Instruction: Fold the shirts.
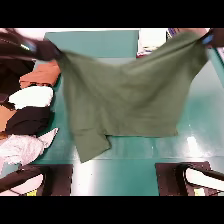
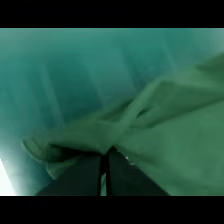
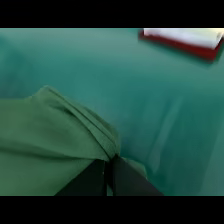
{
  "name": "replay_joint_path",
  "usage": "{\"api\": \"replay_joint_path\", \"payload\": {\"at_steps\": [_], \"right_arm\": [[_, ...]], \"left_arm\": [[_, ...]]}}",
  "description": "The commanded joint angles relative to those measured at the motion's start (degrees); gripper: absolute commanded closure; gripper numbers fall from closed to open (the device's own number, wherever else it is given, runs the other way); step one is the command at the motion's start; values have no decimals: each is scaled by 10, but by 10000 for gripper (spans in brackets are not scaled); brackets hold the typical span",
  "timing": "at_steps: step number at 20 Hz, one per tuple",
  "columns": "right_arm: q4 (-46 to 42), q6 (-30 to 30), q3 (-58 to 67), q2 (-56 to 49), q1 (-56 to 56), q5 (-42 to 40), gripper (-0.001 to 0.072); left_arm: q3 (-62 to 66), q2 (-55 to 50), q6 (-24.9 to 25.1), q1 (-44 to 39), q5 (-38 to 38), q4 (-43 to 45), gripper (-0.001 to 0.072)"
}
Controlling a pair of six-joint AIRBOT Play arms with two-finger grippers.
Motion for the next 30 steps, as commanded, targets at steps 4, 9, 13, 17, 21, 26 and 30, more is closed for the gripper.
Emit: {"api": "replay_joint_path", "payload": {"at_steps": [4, 9, 13, 17, 21, 26, 30], "right_arm": [[-54, 44, -14, -142, 31, -10, 560], [-54, 32, -74, -73, -21, 42, 559], [-36, 32, -222, 32, -59, 41, 398], [31, 28, -325, 99, -86, 23, 396], [41, 27, -374, 137, -90, 1, 396], [49, 27, -404, 168, -90, -17, 396], [44, 16, -404, 169, -114, 2, 395]], "left_arm": [[-47, -111, -24, 23, 47, 10, 116], [-109, -35, -25, 106, -70, 57, 207], [-313, 71, -39, 113, -69, 60, 207], [-476, 129, -49, 113, -43, 47, 207], [-549, 129, -45, 107, 5, -14, 206], [-576, 128, -70, 23, 105, -32, 208], [-573, 128, -82, 14, 122, -34, 516]]}}
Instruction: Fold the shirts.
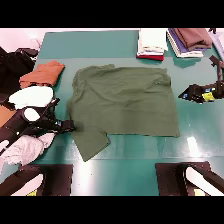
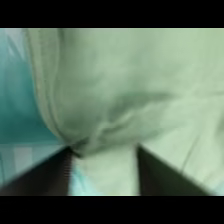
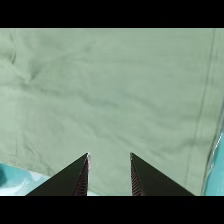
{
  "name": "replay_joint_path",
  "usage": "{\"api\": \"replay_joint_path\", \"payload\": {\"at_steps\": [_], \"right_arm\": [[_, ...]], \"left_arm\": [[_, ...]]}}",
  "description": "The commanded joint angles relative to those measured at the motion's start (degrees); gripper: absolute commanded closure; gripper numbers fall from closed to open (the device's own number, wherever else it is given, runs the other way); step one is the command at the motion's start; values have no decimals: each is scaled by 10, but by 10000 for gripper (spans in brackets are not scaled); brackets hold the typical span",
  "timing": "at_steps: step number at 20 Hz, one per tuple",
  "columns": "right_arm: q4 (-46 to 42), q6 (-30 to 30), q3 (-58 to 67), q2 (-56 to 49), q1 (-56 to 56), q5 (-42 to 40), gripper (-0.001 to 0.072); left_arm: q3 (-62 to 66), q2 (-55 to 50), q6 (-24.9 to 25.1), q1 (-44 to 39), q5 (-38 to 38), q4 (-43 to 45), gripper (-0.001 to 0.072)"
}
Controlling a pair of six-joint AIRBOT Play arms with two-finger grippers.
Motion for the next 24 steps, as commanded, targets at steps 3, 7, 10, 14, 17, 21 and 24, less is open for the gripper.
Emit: {"api": "replay_joint_path", "payload": {"at_steps": [3, 7, 10, 14, 17, 21, 24], "right_arm": [[-28, -12, -6, -13, -76, 68, 395], [-119, -12, -99, -21, -151, 63, 181], [-114, -18, -217, -21, -196, 10, 211], [-77, -38, -306, -23, -197, -46, 268], [-37, -49, -324, -47, -188, -63, 288], [-11, -55, -300, -81, -120, -83, 533], [-10, -55, -264, -61, -57, -85, 692]], "left_arm": [[27, 3, -6, -13, 10, -3, 687], [70, 7, 9, -13, -4, -3, 687], [84, 7, 8, -13, -3, -3, 687], [85, 7, 8, -13, -4, -5, 687], [85, 7, 8, -13, -2, -6, 687], [86, 7, 8, -13, -2, -6, 687], [103, 8, 7, -13, -10, -6, 687]]}}
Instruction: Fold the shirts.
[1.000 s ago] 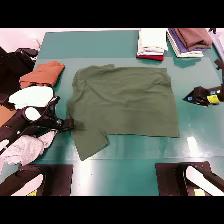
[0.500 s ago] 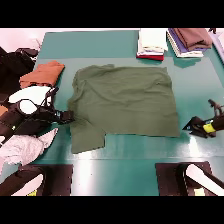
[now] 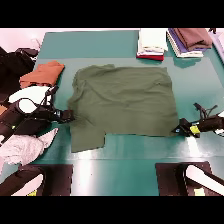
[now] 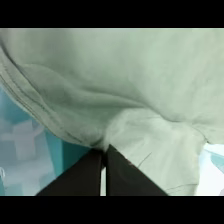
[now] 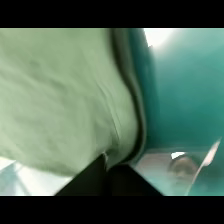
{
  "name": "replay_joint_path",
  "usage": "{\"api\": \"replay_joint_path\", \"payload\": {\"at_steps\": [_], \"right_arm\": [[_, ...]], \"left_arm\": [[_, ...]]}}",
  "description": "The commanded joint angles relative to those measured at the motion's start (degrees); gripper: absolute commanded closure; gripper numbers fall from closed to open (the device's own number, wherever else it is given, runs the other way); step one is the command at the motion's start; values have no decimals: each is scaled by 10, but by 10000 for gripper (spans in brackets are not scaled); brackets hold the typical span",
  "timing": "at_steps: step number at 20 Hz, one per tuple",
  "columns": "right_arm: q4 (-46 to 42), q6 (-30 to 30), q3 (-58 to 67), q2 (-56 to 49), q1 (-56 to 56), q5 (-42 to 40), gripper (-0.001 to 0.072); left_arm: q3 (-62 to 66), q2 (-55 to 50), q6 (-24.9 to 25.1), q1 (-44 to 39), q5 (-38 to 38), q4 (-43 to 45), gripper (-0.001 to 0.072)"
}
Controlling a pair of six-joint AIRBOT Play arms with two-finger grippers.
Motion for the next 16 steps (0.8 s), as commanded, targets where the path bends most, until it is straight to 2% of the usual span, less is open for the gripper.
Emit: {"api": "replay_joint_path", "payload": {"at_steps": [1, 4, 10, 13, 16], "right_arm": [[14, -3, 39, 24, 69, -5, 693], [15, -2, 128, 94, 106, 8, 694], [14, 3, 461, 219, 108, -7, 694], [13, 7, 616, 239, 71, -2, 694], [13, 15, 730, 229, 35, 25, 693]], "left_arm": [[29, 6, 0, 0, -12, 1, 687], [125, 59, 0, 0, -23, 11, 688], [482, 154, -5, 0, -29, 49, 688], [652, 157, -13, 0, -29, 49, 688], [749, 156, -20, 0, -23, 68, 689]]}}
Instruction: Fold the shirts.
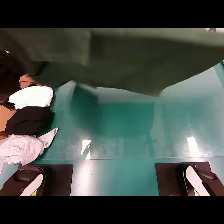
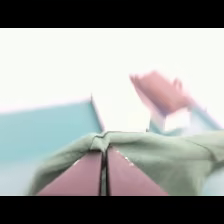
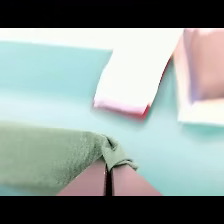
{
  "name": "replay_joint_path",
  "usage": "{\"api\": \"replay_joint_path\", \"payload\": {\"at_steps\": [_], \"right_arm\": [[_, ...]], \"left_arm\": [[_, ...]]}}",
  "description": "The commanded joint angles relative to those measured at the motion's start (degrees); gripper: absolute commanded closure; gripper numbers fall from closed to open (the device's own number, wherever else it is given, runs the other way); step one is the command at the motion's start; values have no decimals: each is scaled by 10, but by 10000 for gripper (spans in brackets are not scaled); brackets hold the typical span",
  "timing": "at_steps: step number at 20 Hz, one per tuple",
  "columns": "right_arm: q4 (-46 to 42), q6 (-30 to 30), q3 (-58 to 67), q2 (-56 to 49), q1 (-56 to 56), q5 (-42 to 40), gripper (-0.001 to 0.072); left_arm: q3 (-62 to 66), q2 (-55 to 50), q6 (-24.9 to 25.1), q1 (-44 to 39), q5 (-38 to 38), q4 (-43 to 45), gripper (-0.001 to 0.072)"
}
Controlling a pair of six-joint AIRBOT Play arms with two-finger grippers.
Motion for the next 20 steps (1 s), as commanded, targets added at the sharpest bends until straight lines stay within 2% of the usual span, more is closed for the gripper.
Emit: {"api": "replay_joint_path", "payload": {"at_steps": [1, 4, 8, 10, 13, 16, 20], "right_arm": [[-3, 18, 145, -7, -34, 30, 694], [-2, 44, 212, -47, -37, 77, 694], [-1, 55, 202, -117, -37, 133, 694], [-2, 57, 147, -151, -37, 146, 694], [-31, 56, 36, -216, 2, 147, 694], [-87, 57, -70, -303, 59, 116, 694], [-86, 57, -90, -421, 88, 45, 694]], "left_arm": [[120, 4, -11, 0, 14, 41, 689], [119, -5, -45, 0, -1, 113, 689], [101, -99, -35, 0, -152, 130, 687], [58, -160, -32, 0, -187, 117, 687], [-38, -251, -32, 0, -165, 102, 686], [-122, -344, -32, 0, -111, 93, 687], [-136, -461, -6, 0, -13, 94, 687]]}}
